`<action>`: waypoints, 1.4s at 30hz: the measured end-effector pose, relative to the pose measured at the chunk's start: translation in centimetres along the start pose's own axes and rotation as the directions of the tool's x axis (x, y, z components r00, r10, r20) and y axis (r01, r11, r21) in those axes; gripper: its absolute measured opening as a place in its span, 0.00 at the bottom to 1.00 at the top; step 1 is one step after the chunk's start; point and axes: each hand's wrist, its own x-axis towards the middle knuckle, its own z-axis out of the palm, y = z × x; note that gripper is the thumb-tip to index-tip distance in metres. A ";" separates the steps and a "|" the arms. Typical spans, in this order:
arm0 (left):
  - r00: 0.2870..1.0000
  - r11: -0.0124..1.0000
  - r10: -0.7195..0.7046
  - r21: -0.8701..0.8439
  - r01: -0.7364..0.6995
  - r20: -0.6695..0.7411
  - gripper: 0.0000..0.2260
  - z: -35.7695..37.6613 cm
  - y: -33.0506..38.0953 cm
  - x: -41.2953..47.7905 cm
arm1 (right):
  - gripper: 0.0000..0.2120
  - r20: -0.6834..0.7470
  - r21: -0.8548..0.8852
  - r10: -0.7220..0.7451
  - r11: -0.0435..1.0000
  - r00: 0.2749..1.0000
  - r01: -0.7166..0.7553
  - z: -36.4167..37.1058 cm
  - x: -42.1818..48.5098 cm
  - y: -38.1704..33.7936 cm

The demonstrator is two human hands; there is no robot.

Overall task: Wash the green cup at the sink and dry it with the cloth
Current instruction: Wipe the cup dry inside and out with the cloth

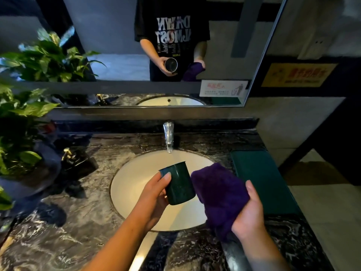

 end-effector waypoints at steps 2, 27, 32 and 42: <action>1.000 0.999 -0.012 -0.046 0.012 0.001 0.24 0.1 0.3 0.1 | 0.30 0.086 -0.046 -0.029 0.998 0.996 0.033 1.3 -0.5 -0.1; 0.994 0.996 0.063 0.064 -0.058 -0.085 0.23 1.6 1.5 -0.5 | 0.31 0.440 -0.618 0.049 0.741 0.896 0.263 7.6 0.1 5.3; 0.997 0.999 0.045 0.031 -0.043 -0.062 0.28 1.7 1.9 -0.7 | 0.31 0.385 -0.598 0.041 0.772 0.922 0.215 7.5 0.9 5.7; 1.000 0.997 0.007 0.082 -0.006 -0.011 0.41 2.0 2.5 -0.8 | 0.31 0.470 -0.497 0.085 0.848 0.878 0.184 7.7 0.1 5.8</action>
